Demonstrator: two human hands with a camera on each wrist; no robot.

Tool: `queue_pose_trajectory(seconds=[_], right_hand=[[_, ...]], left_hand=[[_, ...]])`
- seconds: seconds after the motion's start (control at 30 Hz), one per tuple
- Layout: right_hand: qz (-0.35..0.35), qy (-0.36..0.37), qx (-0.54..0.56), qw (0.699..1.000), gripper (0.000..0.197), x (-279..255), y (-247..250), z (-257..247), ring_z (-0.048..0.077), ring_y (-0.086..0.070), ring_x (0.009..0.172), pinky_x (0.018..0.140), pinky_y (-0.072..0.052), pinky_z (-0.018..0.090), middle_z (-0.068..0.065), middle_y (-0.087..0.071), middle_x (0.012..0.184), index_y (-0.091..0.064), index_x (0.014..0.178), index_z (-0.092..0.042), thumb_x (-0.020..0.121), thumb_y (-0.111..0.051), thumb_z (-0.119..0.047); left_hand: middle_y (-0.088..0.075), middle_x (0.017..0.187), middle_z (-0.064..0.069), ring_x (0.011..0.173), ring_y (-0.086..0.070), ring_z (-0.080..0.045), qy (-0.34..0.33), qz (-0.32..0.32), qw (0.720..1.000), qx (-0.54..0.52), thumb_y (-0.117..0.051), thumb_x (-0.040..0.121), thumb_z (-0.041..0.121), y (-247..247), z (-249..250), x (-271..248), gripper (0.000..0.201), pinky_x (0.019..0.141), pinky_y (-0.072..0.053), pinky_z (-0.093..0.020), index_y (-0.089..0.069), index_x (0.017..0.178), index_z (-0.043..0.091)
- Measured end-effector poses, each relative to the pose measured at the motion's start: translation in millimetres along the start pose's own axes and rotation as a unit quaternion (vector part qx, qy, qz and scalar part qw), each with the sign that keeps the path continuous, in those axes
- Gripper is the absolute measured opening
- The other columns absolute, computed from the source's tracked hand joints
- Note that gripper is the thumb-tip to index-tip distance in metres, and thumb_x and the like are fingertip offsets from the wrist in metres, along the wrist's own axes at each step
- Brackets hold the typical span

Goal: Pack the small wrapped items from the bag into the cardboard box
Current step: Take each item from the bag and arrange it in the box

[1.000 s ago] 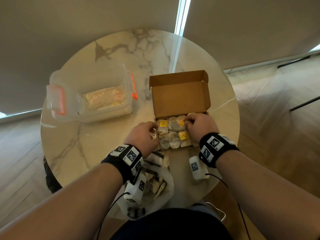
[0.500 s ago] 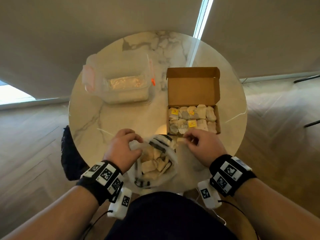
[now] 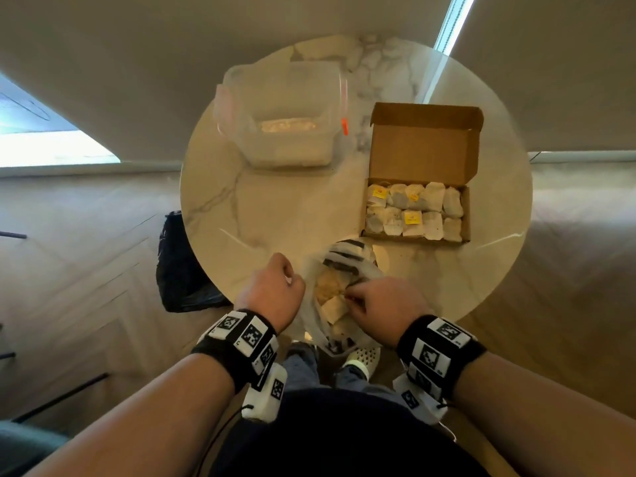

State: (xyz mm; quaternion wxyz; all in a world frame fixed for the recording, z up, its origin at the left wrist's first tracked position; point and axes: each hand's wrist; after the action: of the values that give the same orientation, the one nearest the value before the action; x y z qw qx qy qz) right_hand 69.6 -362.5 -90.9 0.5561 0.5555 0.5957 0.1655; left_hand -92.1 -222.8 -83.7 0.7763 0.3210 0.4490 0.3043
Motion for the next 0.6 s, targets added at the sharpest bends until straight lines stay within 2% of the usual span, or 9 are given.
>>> queue_pose_trajectory(seconds=[0.07,0.13,0.17,0.23,0.27,0.33,0.43,0.5,0.6], right_hand=[[-0.026,-0.041,-0.008,0.999,0.034,3,-5,3,0.018,-0.066,0.083,0.073,-0.056,0.033,-0.006,-0.067,0.09,-0.069,0.114,-0.031,0.104,-0.041,-0.046],[-0.02,-0.083,-0.001,0.996,0.031,10,-8,6,0.019,-0.06,0.08,0.069,-0.048,0.031,-0.006,-0.061,0.088,-0.066,0.116,-0.03,0.103,-0.043,-0.047],[-0.015,-0.1,0.007,0.995,0.03,15,-9,6,0.02,-0.06,0.082,0.069,-0.047,0.031,-0.006,-0.063,0.092,-0.064,0.117,-0.03,0.103,-0.045,-0.047],[-0.008,-0.127,0.028,0.991,0.032,26,-9,2,0.022,-0.065,0.095,0.074,-0.05,0.033,-0.003,-0.068,0.113,-0.061,0.122,-0.03,0.101,-0.048,-0.049],[-0.008,-0.139,0.038,0.989,0.035,32,-9,-2,0.023,-0.066,0.103,0.079,-0.052,0.035,-0.003,-0.066,0.121,-0.059,0.128,-0.031,0.1,-0.05,-0.05],[-0.007,-0.158,0.062,0.986,0.045,40,-11,-8,0.023,-0.065,0.111,0.086,-0.054,0.038,-0.002,-0.065,0.128,-0.052,0.137,-0.033,0.096,-0.055,-0.05],[-0.003,-0.165,0.105,0.981,0.055,50,-17,-15,0.024,-0.067,0.105,0.085,-0.057,0.04,0.0,-0.068,0.122,-0.043,0.142,-0.032,0.092,-0.059,-0.047],[0.007,-0.164,0.121,0.979,0.057,53,-22,-21,0.025,-0.068,0.104,0.088,-0.058,0.041,0.002,-0.069,0.12,-0.041,0.141,-0.03,0.09,-0.061,-0.047],[0.014,-0.171,0.133,0.976,0.056,57,-26,-29,0.027,-0.067,0.105,0.089,-0.058,0.042,0.005,-0.068,0.121,-0.04,0.143,-0.029,0.093,-0.062,-0.043]], left_hand=[[-0.071,0.092,0.001,0.08,-0.066,-0.021,-0.026,0.009,1.0,0.001,-0.052,0.098,0.037,4,5,10,0.013,0.071,-0.052,-0.035,-0.052,0.109,0.03],[-0.072,0.114,0.0,0.099,-0.067,-0.022,-0.082,-0.004,0.997,0.002,-0.052,0.101,0.037,6,14,26,0.024,0.083,-0.053,-0.035,-0.059,0.123,0.029],[-0.071,0.124,-0.002,0.109,-0.066,-0.024,-0.098,-0.02,0.995,0.001,-0.05,0.104,0.037,6,19,35,0.028,0.088,-0.051,-0.034,-0.063,0.127,0.028],[-0.069,0.13,-0.007,0.118,-0.063,-0.03,-0.086,-0.072,0.994,-0.002,-0.046,0.108,0.039,4,29,49,0.036,0.092,-0.048,-0.034,-0.068,0.128,0.02],[-0.07,0.126,-0.009,0.116,-0.063,-0.032,-0.072,-0.095,0.993,-0.015,-0.046,0.108,0.038,2,32,56,0.037,0.091,-0.047,-0.034,-0.07,0.124,0.015],[-0.067,0.108,-0.01,0.103,-0.061,-0.031,-0.036,-0.134,0.988,-0.072,-0.053,0.105,0.031,-3,30,68,0.026,0.088,-0.051,-0.037,-0.07,0.108,0.012],[-0.063,0.092,-0.006,0.092,-0.059,-0.028,-0.001,-0.169,0.977,-0.131,-0.064,0.096,0.021,-8,19,75,0.015,0.095,-0.058,-0.051,-0.07,0.099,0.009],[-0.067,0.09,-0.003,0.089,-0.062,-0.025,0.009,-0.167,0.972,-0.168,-0.073,0.089,0.02,-10,12,76,0.01,0.089,-0.059,-0.049,-0.07,0.097,0.016],[-0.071,0.091,0.004,0.088,-0.066,-0.022,0.007,-0.197,0.948,-0.249,-0.081,0.079,0.028,-12,6,77,0.042,0.077,-0.056,-0.043,-0.065,0.117,0.028]])
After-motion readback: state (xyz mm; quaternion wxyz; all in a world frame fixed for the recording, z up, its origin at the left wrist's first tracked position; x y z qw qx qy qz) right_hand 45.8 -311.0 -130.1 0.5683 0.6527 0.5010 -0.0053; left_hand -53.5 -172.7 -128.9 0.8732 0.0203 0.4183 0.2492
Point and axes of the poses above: each hand's wrist, its own x-axis towards the middle knuckle, its own y-axis out of the back of the hand, z = x × y
